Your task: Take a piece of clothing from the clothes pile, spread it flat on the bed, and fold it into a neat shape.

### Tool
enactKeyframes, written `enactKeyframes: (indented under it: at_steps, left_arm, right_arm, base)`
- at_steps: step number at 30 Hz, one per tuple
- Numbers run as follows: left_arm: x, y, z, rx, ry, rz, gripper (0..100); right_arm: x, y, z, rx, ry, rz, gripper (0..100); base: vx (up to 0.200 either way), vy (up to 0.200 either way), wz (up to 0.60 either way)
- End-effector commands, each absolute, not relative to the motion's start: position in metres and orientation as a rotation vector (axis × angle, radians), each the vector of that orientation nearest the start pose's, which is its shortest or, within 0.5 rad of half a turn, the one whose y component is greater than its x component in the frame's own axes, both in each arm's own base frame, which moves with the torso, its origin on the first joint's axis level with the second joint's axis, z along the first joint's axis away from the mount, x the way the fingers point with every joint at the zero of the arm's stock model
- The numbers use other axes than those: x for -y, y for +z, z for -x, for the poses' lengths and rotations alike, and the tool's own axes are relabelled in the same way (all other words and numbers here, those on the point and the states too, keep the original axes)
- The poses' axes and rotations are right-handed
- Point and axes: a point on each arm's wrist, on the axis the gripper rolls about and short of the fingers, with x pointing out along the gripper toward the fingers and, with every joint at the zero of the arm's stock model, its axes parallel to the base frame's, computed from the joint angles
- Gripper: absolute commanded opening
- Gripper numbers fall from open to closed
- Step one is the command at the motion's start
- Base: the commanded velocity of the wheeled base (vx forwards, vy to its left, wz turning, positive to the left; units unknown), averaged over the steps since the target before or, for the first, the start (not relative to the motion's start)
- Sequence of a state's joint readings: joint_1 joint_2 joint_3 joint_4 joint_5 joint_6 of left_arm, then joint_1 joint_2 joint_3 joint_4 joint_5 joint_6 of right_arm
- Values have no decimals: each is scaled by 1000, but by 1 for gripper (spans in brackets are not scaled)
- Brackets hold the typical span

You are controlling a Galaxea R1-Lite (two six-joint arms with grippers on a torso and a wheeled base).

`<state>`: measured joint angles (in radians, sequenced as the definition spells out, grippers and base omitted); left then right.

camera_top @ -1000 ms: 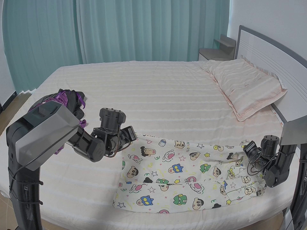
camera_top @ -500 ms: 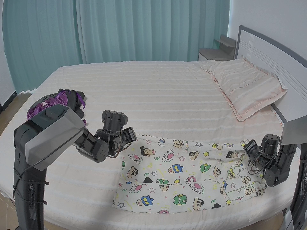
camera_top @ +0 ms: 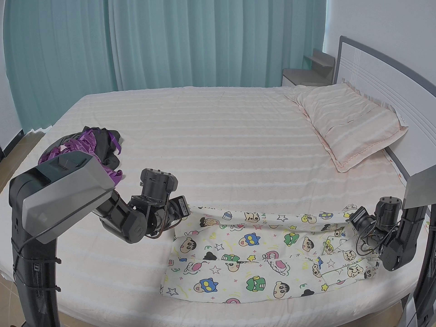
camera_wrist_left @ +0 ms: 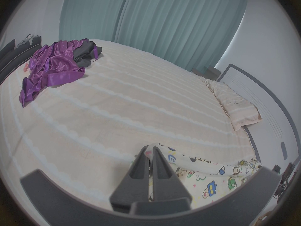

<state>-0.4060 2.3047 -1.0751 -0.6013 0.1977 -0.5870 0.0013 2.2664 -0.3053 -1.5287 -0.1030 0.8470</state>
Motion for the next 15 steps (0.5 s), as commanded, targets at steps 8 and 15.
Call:
enactKeyframes:
  at_steps: [8, 15]
  left_arm:
    - [153, 25, -350, -689, -73, 289, 0]
    - [154, 6, -330, -742, -116, 172, 0]
  right_arm:
    - [2, -2, -269, -426, -275, -735, 0]
    - [1, -6, -259, -480, -278, -675, 0]
  base:
    - [0, 0, 0]
    - [0, 0, 0]
